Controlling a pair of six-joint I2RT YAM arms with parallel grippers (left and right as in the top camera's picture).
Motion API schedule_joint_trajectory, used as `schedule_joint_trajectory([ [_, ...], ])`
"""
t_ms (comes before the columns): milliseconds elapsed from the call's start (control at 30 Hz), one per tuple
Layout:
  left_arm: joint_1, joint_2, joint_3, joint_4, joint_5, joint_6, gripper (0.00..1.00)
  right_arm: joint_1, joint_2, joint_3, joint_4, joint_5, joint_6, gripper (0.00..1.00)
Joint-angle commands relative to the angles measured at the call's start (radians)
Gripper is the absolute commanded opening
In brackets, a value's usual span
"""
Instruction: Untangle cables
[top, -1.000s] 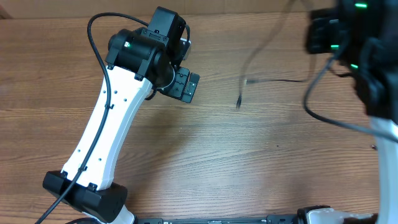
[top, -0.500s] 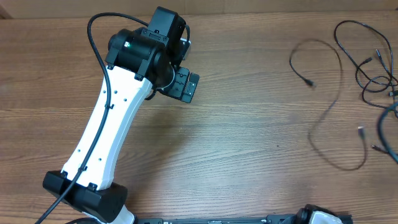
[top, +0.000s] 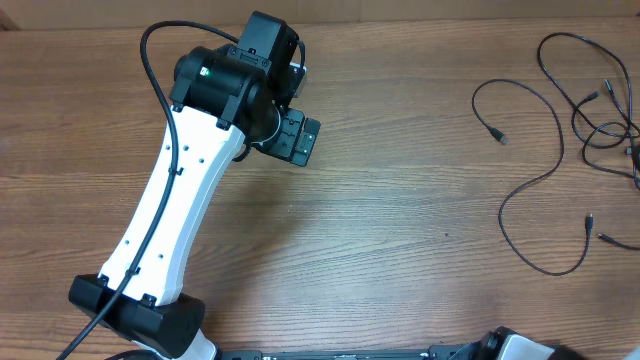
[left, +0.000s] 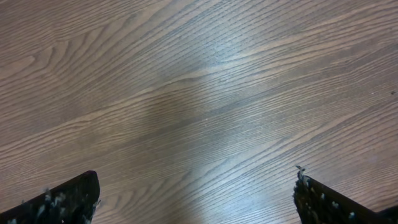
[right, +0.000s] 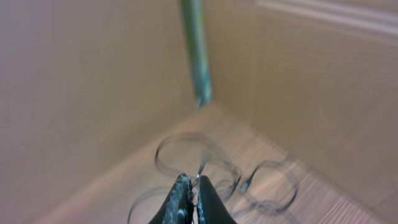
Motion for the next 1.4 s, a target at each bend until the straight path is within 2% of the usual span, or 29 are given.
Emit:
schedule_joint_trajectory([
  [0,-0.004,-0.003,0.004,-0.004,-0.005,0.000,1.00,0.049,0.057,0.007,-0.050,-0.063,0.009,0.04],
  [67,-0.004,-0.003,0.004,-0.007,-0.005,0.000,1.00,0.075,0.092,0.007,-0.123,-0.063,0.009,0.14],
  [133,-0.004,-0.003,0.004,-0.006,-0.005,0.000,1.00,0.090,0.127,0.006,-0.180,-0.063,0.019,0.39],
  [200,-0.004,-0.003,0.004,-0.006,-0.005,0.000,1.00,0.095,0.171,0.006,-0.241,-0.063,0.035,0.60],
  [233,-0.004,-0.003,0.004,-0.006,-0.005,0.000,1.00,0.095,0.190,0.006,-0.265,-0.062,0.044,0.76],
  [267,-0.004,-0.003,0.004,-0.006,-0.005,0.000,1.00,0.095,0.210,0.004,-0.285,-0.063,0.060,0.87],
  [333,-0.004,-0.003,0.004,-0.006,-0.005,0.000,1.00,0.095,0.245,-0.014,-0.303,-0.062,0.099,0.87],
  [433,-0.004,-0.003,0.004,-0.007,-0.005,0.000,0.99,0.093,0.277,-0.079,-0.275,-0.035,0.187,0.69],
  [467,-0.004,-0.003,0.004,-0.009,-0.005,0.000,0.99,0.093,0.285,-0.106,-0.257,-0.031,0.213,0.68],
  [533,-0.004,-0.003,0.004,-0.013,-0.005,0.000,0.99,0.093,0.294,-0.172,-0.213,-0.031,0.264,0.75],
  [600,-0.004,-0.003,0.004,-0.018,-0.005,0.000,1.00,0.093,0.295,-0.259,-0.151,-0.028,0.305,0.94],
  [633,-0.004,-0.003,0.004,-0.020,-0.005,0.000,1.00,0.093,0.295,-0.303,-0.119,-0.029,0.325,1.00],
  [933,-0.004,-0.003,0.004,-0.060,-0.006,0.000,1.00,0.093,0.295,-0.722,0.208,-0.029,0.500,1.00],
  [1100,-0.004,-0.003,0.004,-0.074,-0.005,-0.015,1.00,0.093,0.295,-0.903,0.396,-0.029,0.507,1.00],
  [1367,-0.004,-0.003,0.004,-0.075,-0.005,-0.016,1.00,0.092,0.296,-1.099,0.660,-0.028,0.502,1.00],
])
